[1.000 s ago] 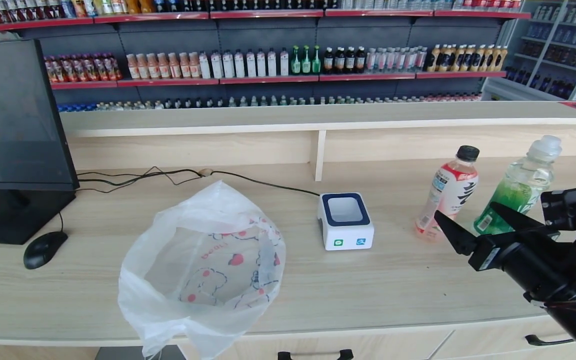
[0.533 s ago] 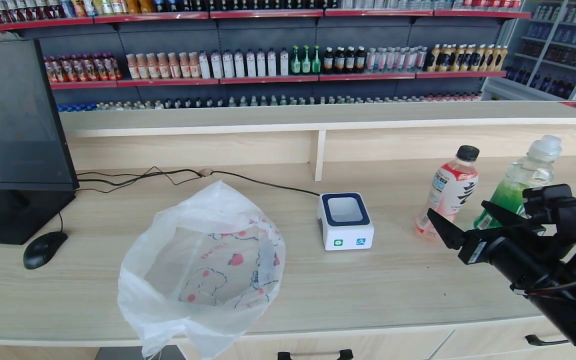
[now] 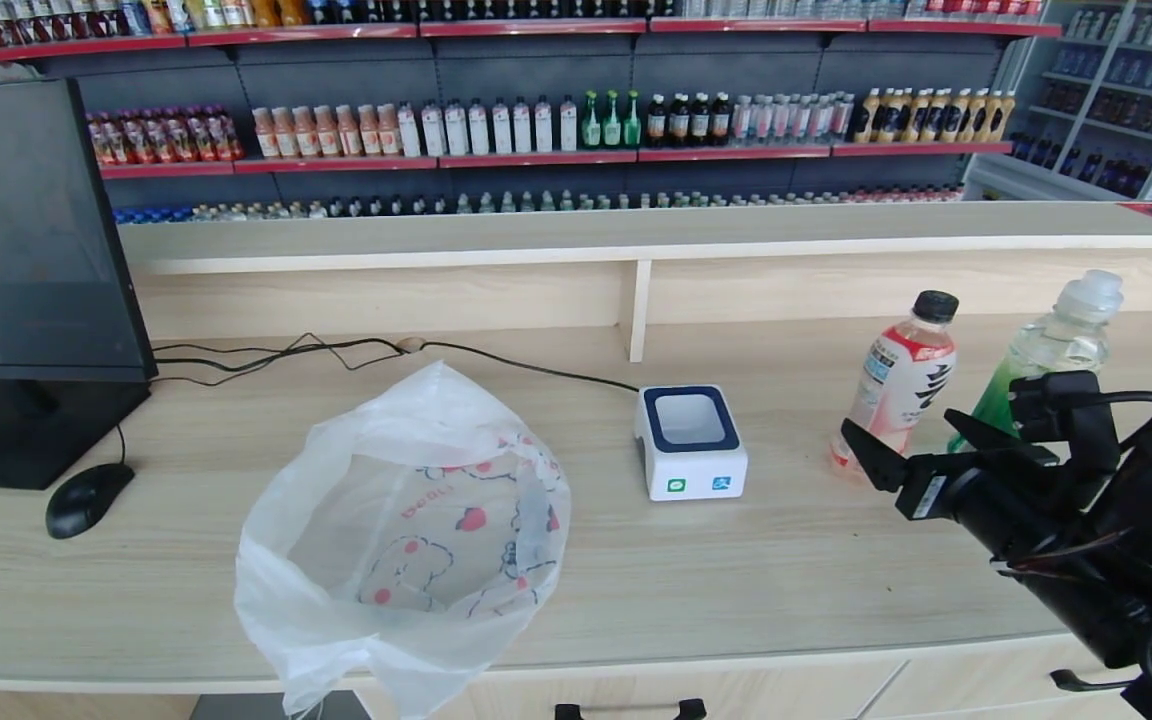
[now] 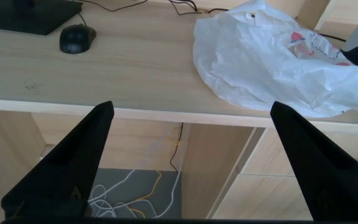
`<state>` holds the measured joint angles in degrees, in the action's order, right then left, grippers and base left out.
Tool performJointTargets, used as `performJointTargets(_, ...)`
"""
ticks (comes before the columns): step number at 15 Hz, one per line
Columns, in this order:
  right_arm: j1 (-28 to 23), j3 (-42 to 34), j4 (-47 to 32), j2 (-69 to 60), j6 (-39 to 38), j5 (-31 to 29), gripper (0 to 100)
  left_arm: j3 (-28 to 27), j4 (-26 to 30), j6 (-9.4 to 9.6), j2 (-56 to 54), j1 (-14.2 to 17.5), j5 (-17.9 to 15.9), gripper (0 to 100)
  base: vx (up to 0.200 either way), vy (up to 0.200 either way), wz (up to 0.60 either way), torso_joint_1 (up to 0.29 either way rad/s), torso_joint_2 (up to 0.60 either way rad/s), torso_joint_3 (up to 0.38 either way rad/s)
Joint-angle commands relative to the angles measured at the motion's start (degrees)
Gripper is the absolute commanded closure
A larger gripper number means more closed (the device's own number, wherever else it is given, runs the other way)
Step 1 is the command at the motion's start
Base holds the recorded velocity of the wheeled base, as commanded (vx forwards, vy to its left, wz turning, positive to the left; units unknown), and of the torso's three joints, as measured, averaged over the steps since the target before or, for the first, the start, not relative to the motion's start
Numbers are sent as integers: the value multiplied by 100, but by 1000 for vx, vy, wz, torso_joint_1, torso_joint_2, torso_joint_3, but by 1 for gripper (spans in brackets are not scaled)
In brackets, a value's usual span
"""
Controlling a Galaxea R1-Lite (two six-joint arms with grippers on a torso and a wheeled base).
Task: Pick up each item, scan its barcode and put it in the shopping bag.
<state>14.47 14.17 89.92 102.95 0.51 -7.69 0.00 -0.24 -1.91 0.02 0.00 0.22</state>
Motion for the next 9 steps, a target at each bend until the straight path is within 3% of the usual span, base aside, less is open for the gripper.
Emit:
performJointTargets(1,-50,-10,8,111,-16,5,0,0,-2,-2,6,0,4,0,0,0,0,0,0,0)
performJointTargets(5,-199,201,8,243,-16,128,0,0,-11,16,6,0,4,0,0,0,0,0,0,0)
performJointTargets(8,-243,236,8,322,2,286,0,0,-11,279,6,0,-4,0,0,0,0,0,0,0)
performJointTargets(9,-304,289,8,349,2,303,0,0,-11,279,6,0,-4,0,0,0,0,0,0,0)
